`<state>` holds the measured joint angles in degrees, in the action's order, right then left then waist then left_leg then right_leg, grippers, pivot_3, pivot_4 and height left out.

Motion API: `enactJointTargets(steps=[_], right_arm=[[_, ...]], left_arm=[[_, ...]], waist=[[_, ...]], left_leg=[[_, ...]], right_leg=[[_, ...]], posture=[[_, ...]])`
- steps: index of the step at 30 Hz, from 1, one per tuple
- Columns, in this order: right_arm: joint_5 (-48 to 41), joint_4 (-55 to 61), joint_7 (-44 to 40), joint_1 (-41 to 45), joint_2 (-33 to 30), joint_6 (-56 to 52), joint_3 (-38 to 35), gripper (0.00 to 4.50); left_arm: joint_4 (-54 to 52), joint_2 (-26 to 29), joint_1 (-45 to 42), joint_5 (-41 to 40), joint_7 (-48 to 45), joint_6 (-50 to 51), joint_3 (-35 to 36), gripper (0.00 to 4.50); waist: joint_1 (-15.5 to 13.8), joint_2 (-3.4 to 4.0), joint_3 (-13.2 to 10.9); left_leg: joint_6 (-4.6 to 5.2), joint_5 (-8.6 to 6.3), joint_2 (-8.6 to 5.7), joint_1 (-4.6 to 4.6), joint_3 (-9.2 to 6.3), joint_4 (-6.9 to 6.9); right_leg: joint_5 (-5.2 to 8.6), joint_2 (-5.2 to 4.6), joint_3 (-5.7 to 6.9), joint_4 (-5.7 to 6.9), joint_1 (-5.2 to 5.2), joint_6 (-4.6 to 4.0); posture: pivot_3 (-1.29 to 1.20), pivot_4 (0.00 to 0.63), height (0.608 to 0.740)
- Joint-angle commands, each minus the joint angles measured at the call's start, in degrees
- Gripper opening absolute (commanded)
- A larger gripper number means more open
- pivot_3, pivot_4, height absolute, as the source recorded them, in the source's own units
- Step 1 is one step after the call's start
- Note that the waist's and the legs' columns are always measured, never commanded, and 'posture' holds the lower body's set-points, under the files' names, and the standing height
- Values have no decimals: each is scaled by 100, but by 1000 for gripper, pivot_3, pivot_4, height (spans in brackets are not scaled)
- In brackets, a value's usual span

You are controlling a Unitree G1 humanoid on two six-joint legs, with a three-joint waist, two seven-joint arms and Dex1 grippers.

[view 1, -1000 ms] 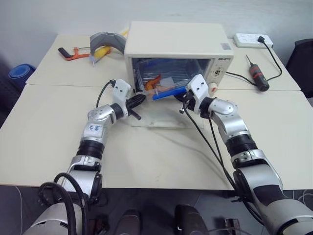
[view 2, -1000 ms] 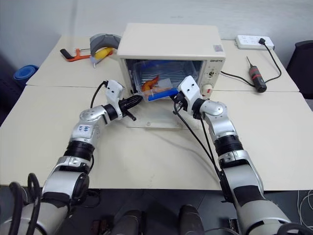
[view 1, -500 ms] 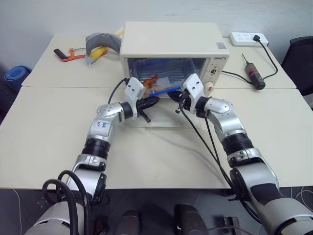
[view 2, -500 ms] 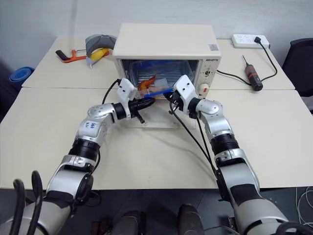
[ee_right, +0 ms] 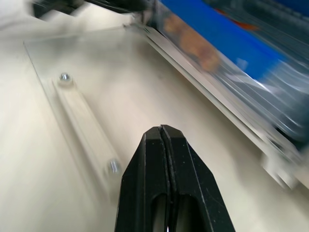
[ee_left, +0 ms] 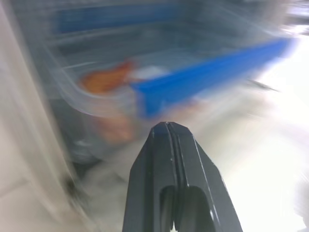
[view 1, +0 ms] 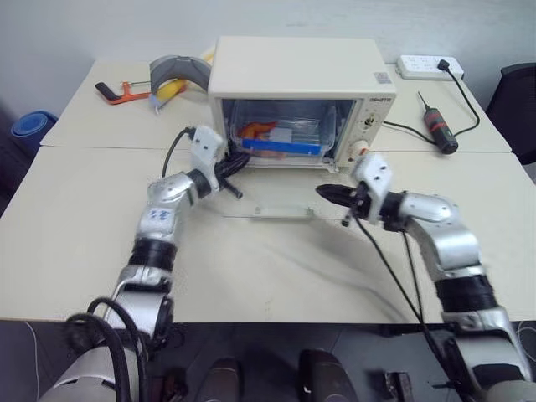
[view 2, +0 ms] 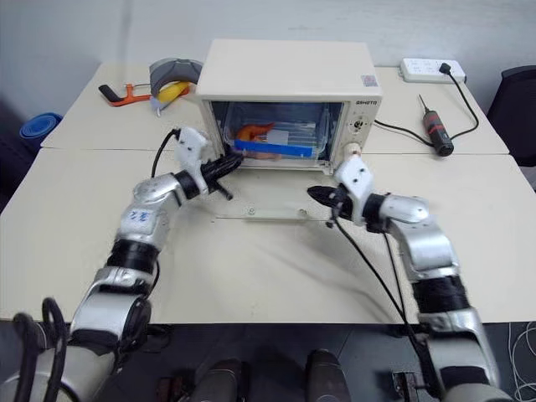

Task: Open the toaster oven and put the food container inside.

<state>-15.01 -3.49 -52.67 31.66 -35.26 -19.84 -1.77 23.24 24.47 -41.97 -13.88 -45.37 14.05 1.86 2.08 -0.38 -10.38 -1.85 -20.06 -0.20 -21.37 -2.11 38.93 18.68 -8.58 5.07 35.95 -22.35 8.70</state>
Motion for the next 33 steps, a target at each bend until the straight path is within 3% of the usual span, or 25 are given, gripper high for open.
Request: enactJointTargets(steps=[1,6,9,14,22,27,33], right_arm=[[-263,-11,-181,-96,-315,96,-470,22],[23,-1259,-540,-103,-426,814,-328,22],[255,-2078,-696,51,-318,1379,-122,0],[364,-3019,-1278,259,60,2384,188,0],[-189,-3138,-1497,409,531,3249,-311,0],[-1027,-2727,-1567,567,783,2616,-740,0],[-1536,-2569,-1318,1335,1094,2007,-985,0]], left_arm=[[-1250,611,507,-629,-870,533,221,0],[-1790,1330,1325,-1254,-1679,476,839,0],[-1912,1479,1651,-1357,-1919,169,1015,581],[-2409,1581,2071,-1834,-1829,389,1530,2017],[-3086,1501,2441,-2667,-1098,1379,2071,4438],[-3164,1437,2499,-2754,-811,1403,2212,4474],[-2940,1390,2234,-2681,-615,1220,2178,4474]], waist=[[-14,0,0],[-38,0,0],[-57,1,-1],[-27,1,-1],[-24,2,-1],[-26,3,-1],[-21,6,-2]], left_leg=[[0,0,1,0,2,2],[0,0,4,8,5,11],[2,-1,3,14,10,7],[2,-1,6,14,8,10],[2,-1,8,16,3,11],[1,-1,8,18,-8,13],[0,-1,7,22,-11,12]], right_leg=[[0,0,0,0,-1,0],[0,0,-4,-1,12,0],[0,-2,-7,-4,16,0],[0,-1,-4,-5,18,0],[0,-1,-4,-4,21,0],[0,-1,2,-6,28,0],[0,0,3,-7,33,-1]], posture=[[0,150,740],[0,150,740],[0,150,740],[0,150,740],[0,150,740],[0,150,740],[0,150,740]])
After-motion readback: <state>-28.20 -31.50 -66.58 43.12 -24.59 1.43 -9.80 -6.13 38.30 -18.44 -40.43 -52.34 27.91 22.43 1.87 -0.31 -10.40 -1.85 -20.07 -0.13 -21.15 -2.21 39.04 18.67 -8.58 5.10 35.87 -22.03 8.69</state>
